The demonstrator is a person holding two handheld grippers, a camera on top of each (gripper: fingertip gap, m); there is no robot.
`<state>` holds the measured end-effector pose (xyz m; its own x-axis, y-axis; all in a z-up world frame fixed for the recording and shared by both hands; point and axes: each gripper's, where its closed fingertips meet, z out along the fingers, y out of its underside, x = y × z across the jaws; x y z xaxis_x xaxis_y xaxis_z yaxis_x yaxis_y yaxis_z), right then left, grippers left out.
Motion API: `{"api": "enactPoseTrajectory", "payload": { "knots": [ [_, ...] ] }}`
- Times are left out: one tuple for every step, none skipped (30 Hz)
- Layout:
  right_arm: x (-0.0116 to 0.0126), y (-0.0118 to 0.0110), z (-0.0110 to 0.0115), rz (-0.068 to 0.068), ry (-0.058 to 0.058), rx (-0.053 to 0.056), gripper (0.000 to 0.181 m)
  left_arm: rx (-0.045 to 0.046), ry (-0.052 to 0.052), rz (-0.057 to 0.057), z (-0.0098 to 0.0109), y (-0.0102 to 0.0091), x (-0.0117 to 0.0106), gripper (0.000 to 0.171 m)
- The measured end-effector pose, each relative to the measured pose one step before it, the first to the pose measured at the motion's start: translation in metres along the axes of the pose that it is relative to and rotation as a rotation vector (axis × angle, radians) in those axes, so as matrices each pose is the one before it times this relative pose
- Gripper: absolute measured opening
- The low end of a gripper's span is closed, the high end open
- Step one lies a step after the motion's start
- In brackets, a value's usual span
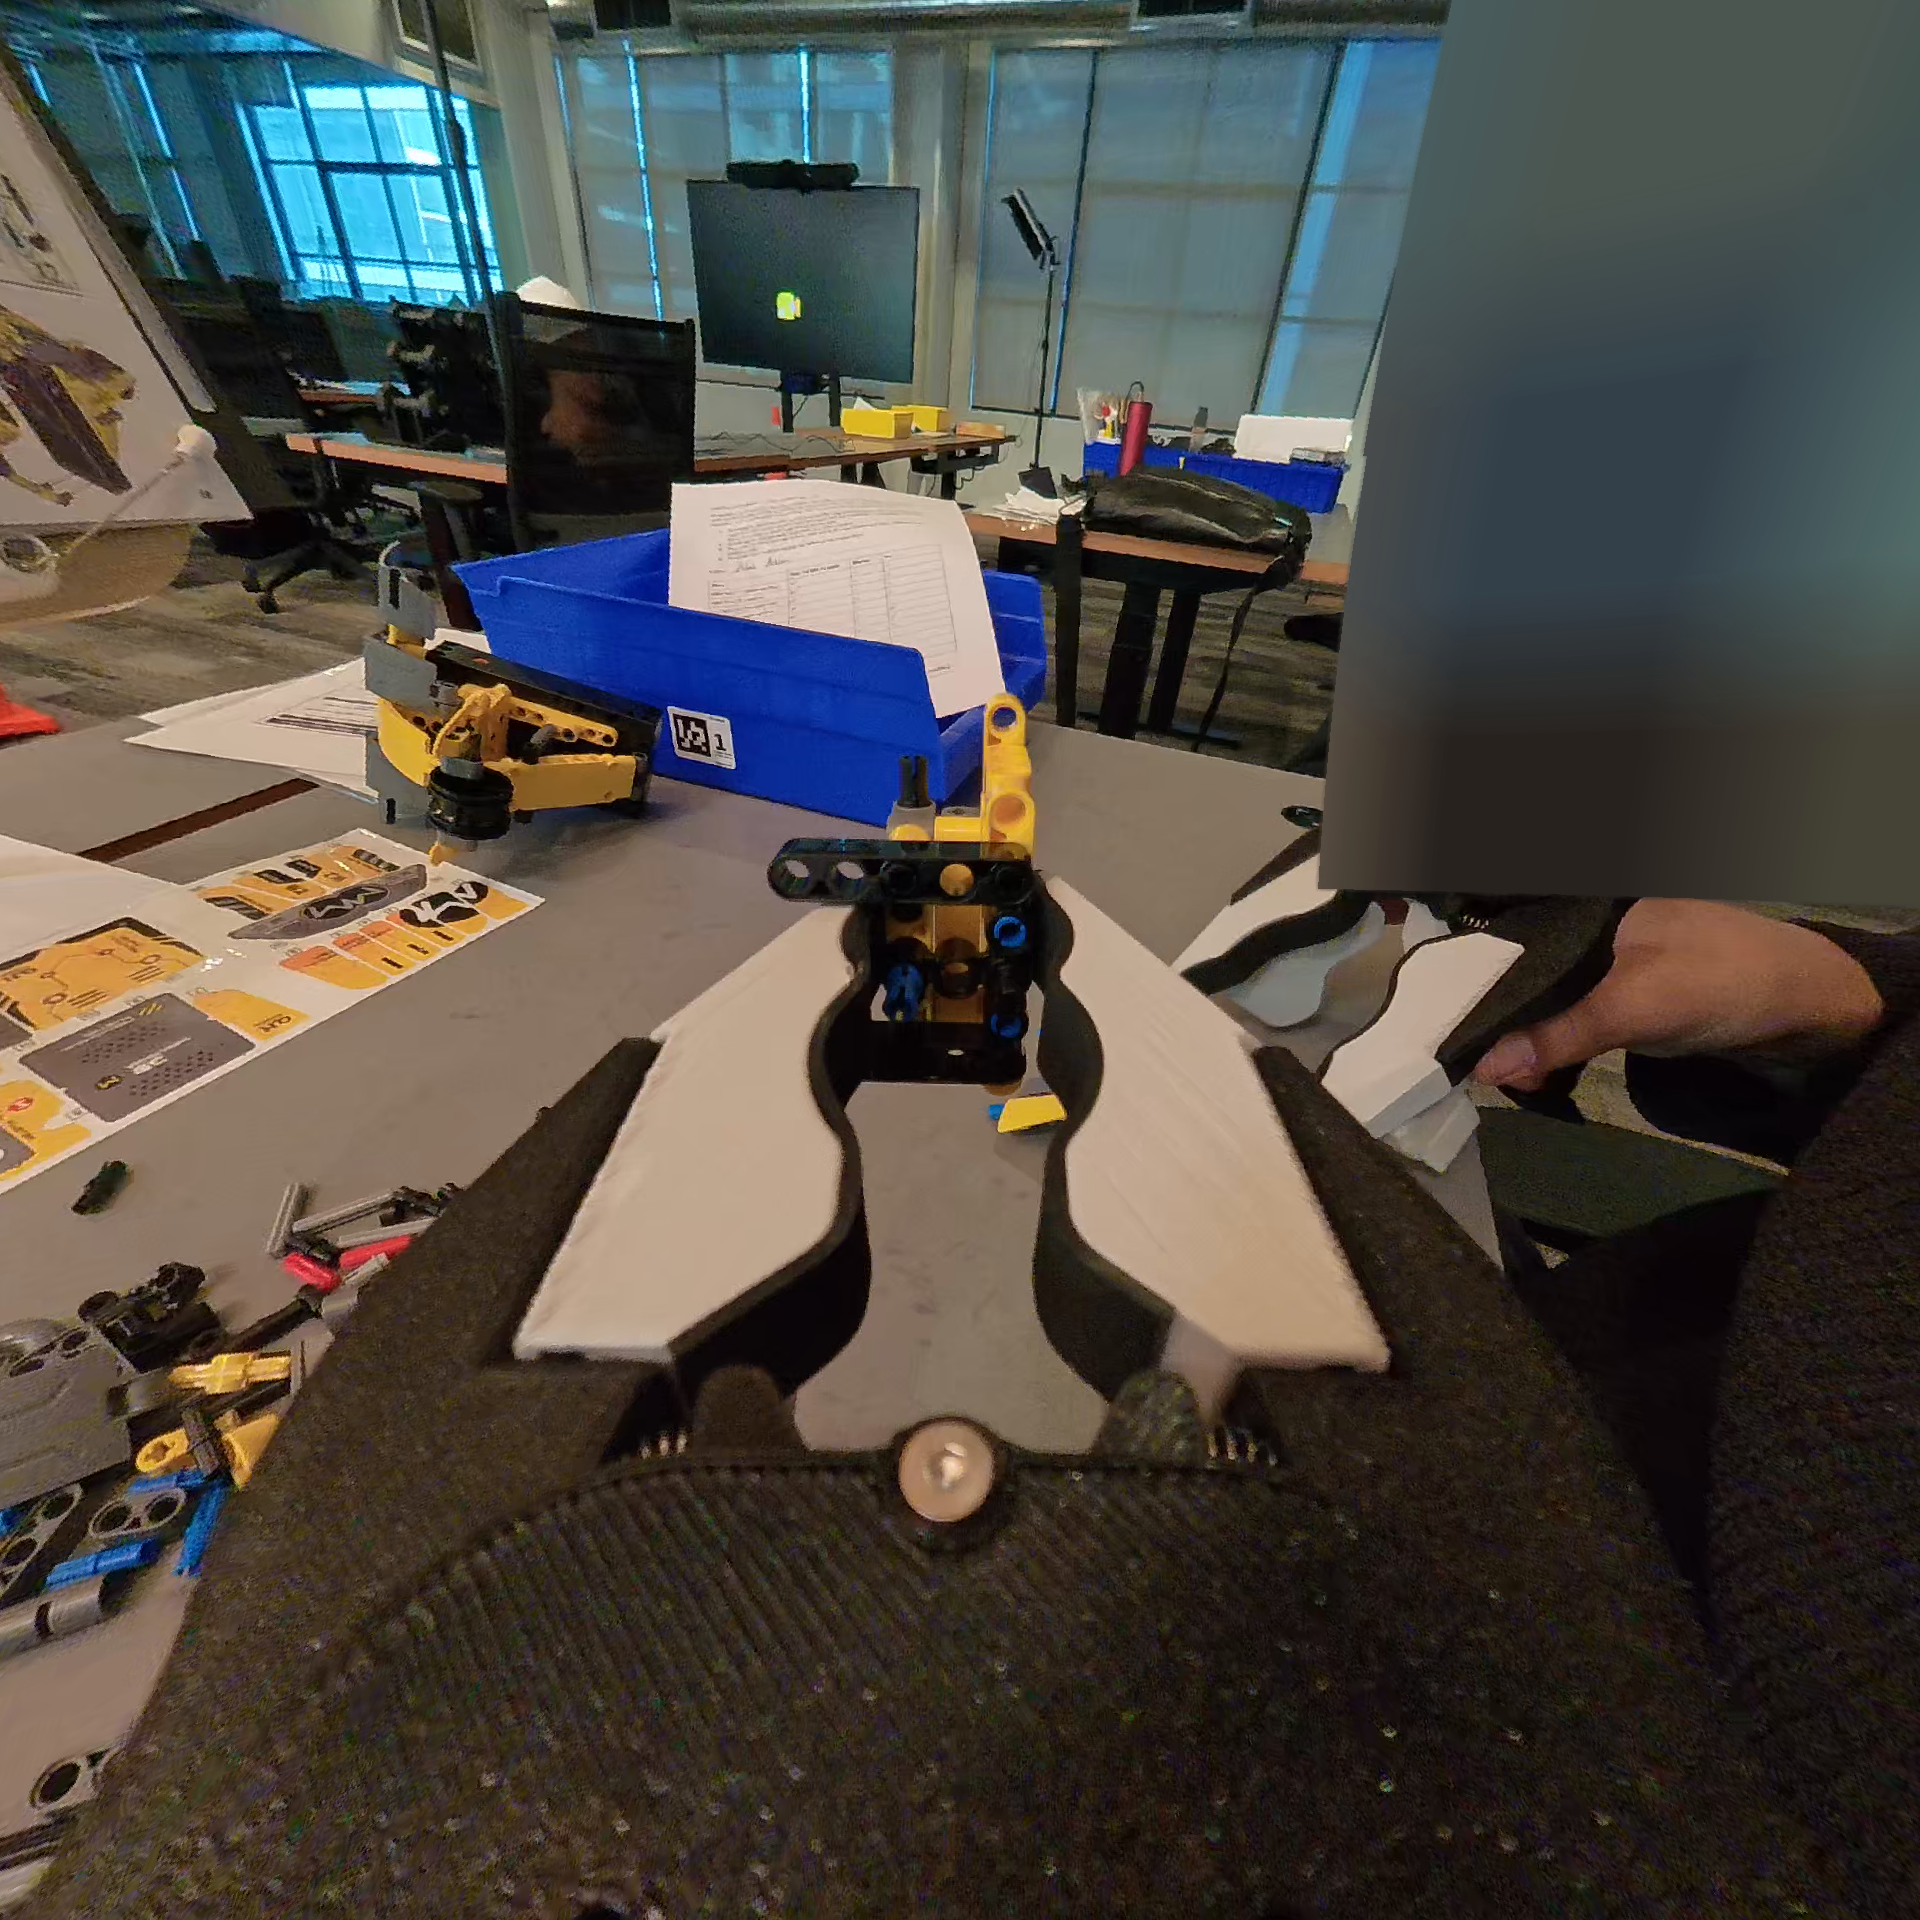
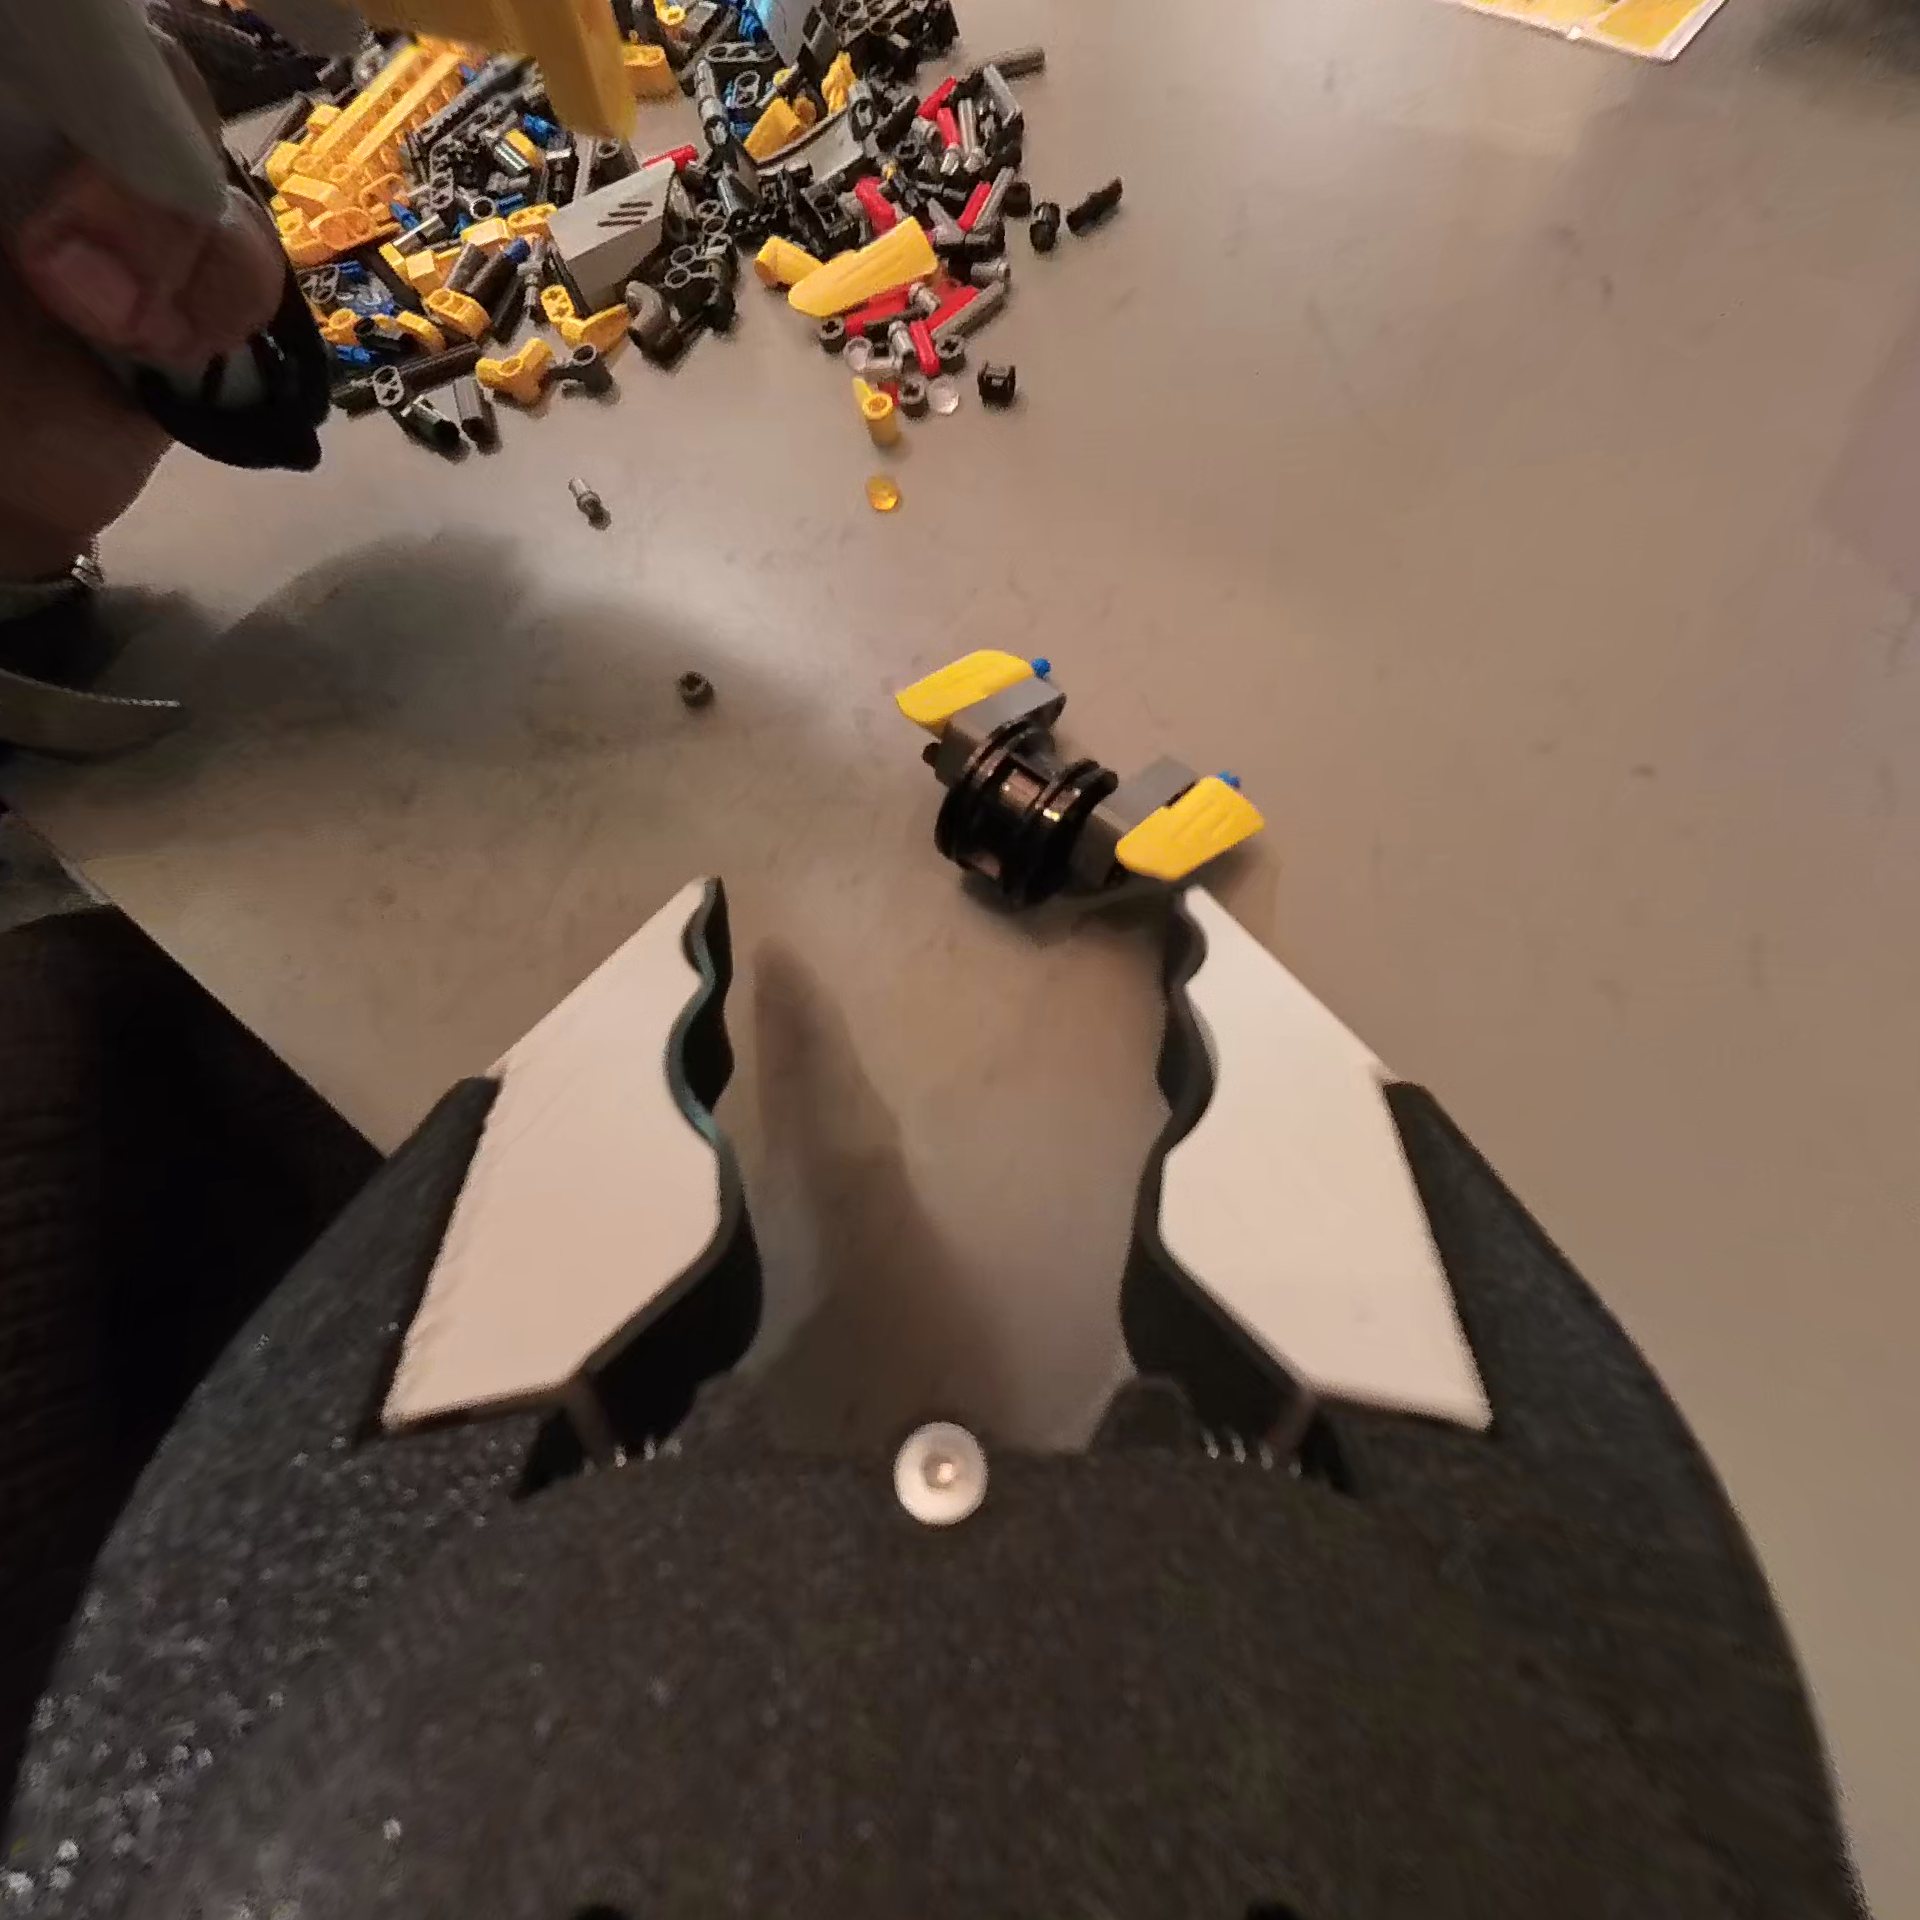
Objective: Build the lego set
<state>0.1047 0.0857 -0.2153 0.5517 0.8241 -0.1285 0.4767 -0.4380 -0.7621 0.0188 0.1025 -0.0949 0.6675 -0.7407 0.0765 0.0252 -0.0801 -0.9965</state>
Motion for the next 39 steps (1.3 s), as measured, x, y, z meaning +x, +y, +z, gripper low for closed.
{"api": "enactPoseTrajectory", "payload": {
  "knots": [
    [0.00101, -0.00256, 0.00016, -0.0072, 0.0083, 0.0052, 0.084, -0.00124, 0.0030, -0.0030, 0.00024, 0.00022, 0.00011, 0.021],
    [0.00084, -0.00222, 0.00040, -0.0066, 0.0056, 0.0031, 0.083, -0.00382, 0.0041, -0.0027, 0.00043, 0.00078, 0.00042, 0.021],
    [0.00124, -0.00148, 0.00101, -0.0066, 0.0056, 0.0000, 0.083, -0.00380, 0.0038, -0.0016, 0.00031, 0.00080, 0.00058, 0.021],
    [0.00194, -0.00076, 0.00123, -0.0058, 0.0074, -0.0024, 0.084, -0.00215, 0.0020, 0.0005, 0.00028, 0.00039, 0.00036, 0.021],
    [0.00219, -0.00054, 0.00152, -0.0040, 0.0067, -0.0022, 0.084, -0.00114, 0.0006, 0.0013, 0.00001, 0.00017, 0.00020, 0.021],
    [0.00175, -0.00018, 0.00146, -0.0003, 0.0029, -0.0032, 0.084, -0.00082, 0.0006, 0.0004, 0.00002, 0.00012, 0.00012, 0.021],
    [0.00126, -0.00065, 0.00120, 0.0006, -0.0007, -0.0014, 0.084, 0.00004, 0.0008, -0.0010, 0.00006, -0.00003, -0.00004, 0.021],
    [0.00143, -0.00103, 0.00086, 0.0009, -0.0003, 0.0002, 0.084, 0.00004, 0.0010, -0.0023, -0.00009, -0.00003, -0.00004, 0.021],
    [0.00176, -0.00177, 0.00069, -0.0006, 0.0007, 0.0028, 0.084, 0.00049, 0.0014, -0.0025, -0.00006, 0.00000, 0.00001, 0.021],
    [0.00316, -0.00180, 0.00062, -0.0021, 0.0089, 0.0053, 0.083, 0.00116, 0.0011, -0.0024, -0.00008, -0.00018, 0.00006, 0.021],
    [0.00333, -0.00158, 0.00080, -0.0028, 0.0098, 0.0027, 0.083, 0.00120, 0.0012, -0.0021, -0.00008, -0.00019, 0.00005, 0.021],
    [0.00275, -0.00132, 0.00134, -0.0019, 0.0057, 0.0008, 0.082, 0.00076, 0.0009, -0.0015, -0.00011, -0.00012, -0.00004, 0.021],
    [0.00209, -0.00110, 0.00135, -0.0002, 0.0019, -0.0002, 0.081, 0.00065, 0.0000, -0.0006, -0.00017, -0.00009, -0.00001, 0.021],
    [0.00134, -0.00115, 0.00133, -0.0011, -0.0009, -0.0006, 0.081, 0.00052, -0.0005, 0.0002, -0.00011, -0.00017, -0.00006, 0.021],
    [0.00114, -0.00083, 0.00108, -0.0023, -0.0009, -0.0002, 0.081, 0.00063, -0.0009, 0.0007, -0.00017, -0.00017, -0.00008, 0.021],
    [0.00150, -0.00083, 0.00061, -0.0025, 0.0032, 0.0001, 0.081, 0.00043, -0.0007, 0.0003, -0.00025, -0.00005, -0.00010, 0.021],
    [0.00212, -0.00037, 0.00003, -0.0046, 0.0070, 0.0003, 0.082, 0.00049, -0.0008, 0.0000, -0.00018, -0.00006, -0.00017, 0.021],
    [0.00198, 0.00007, -0.00081, -0.0047, 0.0085, -0.0011, 0.083, 0.00011, -0.0008, -0.0006, -0.00022, -0.00002, -0.00026, 0.021],
    [0.00162, 0.00115, -0.00163, -0.0028, 0.0091, -0.0026, 0.085, -0.00013, -0.0005, -0.0010, -0.00023, 0.00011, -0.00021, 0.021],
    [0.00099, 0.00236, -0.00218, -0.0005, 0.0073, -0.0038, 0.086, 0.00039, -0.0006, -0.0008, -0.00020, 0.00004, -0.00023, 0.021],
    [0.00041, 0.00366, -0.00236, 0.0023, 0.0040, -0.0065, 0.087, 0.00091, -0.0005, -0.0006, -0.00030, -0.00013, -0.00022, 0.021],
    [-0.00032, 0.00521, -0.00256, 0.0058, 0.0002, -0.0120, 0.088, 0.00117, -0.0004, -0.0002, -0.00021, -0.00026, -0.00015, 0.021],
    [-0.00129, 0.00534, -0.00284, 0.0084, -0.0041, -0.0115, 0.088, 0.00054, 0.0003, -0.0006, -0.00019, -0.00009, -0.00012, 0.021],
    [-0.00252, 0.00361, -0.00316, 0.0102, -0.0094, -0.0018, 0.088, -0.00030, 0.0016, -0.0013, 0.00010, 0.00001, 0.00002, 0.021],
    [-0.00446, 0.00166, -0.00294, 0.0129, -0.0185, 0.0088, 0.087, -0.00062, 0.0012, -0.0017, 0.00024, 0.00026, 0.00011, 0.021],
    [-0.00630, 0.00076, -0.00212, 0.0146, -0.0275, 0.0109, 0.085, -0.00110, 0.0010, -0.0012, 0.00035, 0.00023, 0.00019, 0.021],
    [-0.00683, 0.00013, -0.00087, 0.0120, -0.0294, 0.0079, 0.084, -0.00203, 0.0011, 0.0000, 0.00036, 0.00037, 0.00018, 0.021],
    [-0.00537, -0.00031, 0.00055, 0.0063, -0.0211, 0.0050, 0.084, -0.00224, 0.0001, 0.0011, 0.00051, 0.00052, 0.00023, 0.021],
    [-0.00355, -0.00023, 0.00188, -0.0018, -0.0100, -0.0011, 0.084, -0.00251, -0.0006, 0.0016, 0.00035, 0.00046, 0.00011, 0.021],
    [-0.00186, 0.00020, 0.00253, -0.0066, -0.0013, -0.0066, 0.084, -0.00236, -0.0014, 0.0021, 0.00036, 0.00044, -0.00004, 0.021],
    [-0.00155, -0.00028, 0.00276, -0.0091, -0.0001, -0.0050, 0.085, -0.00158, -0.0024, 0.0024, 0.00013, 0.00034, -0.00019, 0.021],
    [-0.00138, -0.00083, 0.00221, -0.0086, 0.0007, -0.0013, 0.085, -0.00076, -0.0033, 0.0021, -0.00011, 0.00023, -0.00040, 0.021],
    [-0.00057, -0.00097, 0.00174, -0.0066, 0.0028, 0.0003, 0.085, -0.00048, -0.0032, 0.0006, -0.00017, 0.00026, -0.00063, 0.021],
    [0.00057, -0.00089, 0.00141, -0.0035, 0.0061, -0.0010, 0.085, -0.00007, -0.0017, -0.0024, -0.00017, 0.00017, -0.00064, 0.021],
    [0.00133, -0.00054, 0.00097, 0.0006, 0.0064, -0.0028, 0.085, 0.00171, 0.0009, -0.0040, -0.00021, -0.00010, -0.00045, 0.021],
    [0.00112, -0.00048, 0.00078, 0.0054, 0.0007, -0.0017, 0.084, 0.00246, 0.0023, -0.0046, -0.00009, -0.00041, -0.00012, 0.021],
    [0.00070, -0.00036, 0.00053, 0.0094, -0.0041, -0.0018, 0.084, 0.00163, 0.0026, -0.0038, 0.00001, -0.00019, -0.00001, 0.021],
    [0.00090, -0.00083, 0.00012, 0.0089, -0.0045, 0.0010, 0.083, 0.00011, 0.0020, -0.0021, 0.00012, 0.00003, -0.00002, 0.021],
    [0.00095, -0.00049, -0.00001, 0.0062, -0.0056, -0.0022, 0.081, -0.00111, 0.0008, -0.0005, 0.00007, 0.00025, 0.00012, 0.021]
  ]
}}
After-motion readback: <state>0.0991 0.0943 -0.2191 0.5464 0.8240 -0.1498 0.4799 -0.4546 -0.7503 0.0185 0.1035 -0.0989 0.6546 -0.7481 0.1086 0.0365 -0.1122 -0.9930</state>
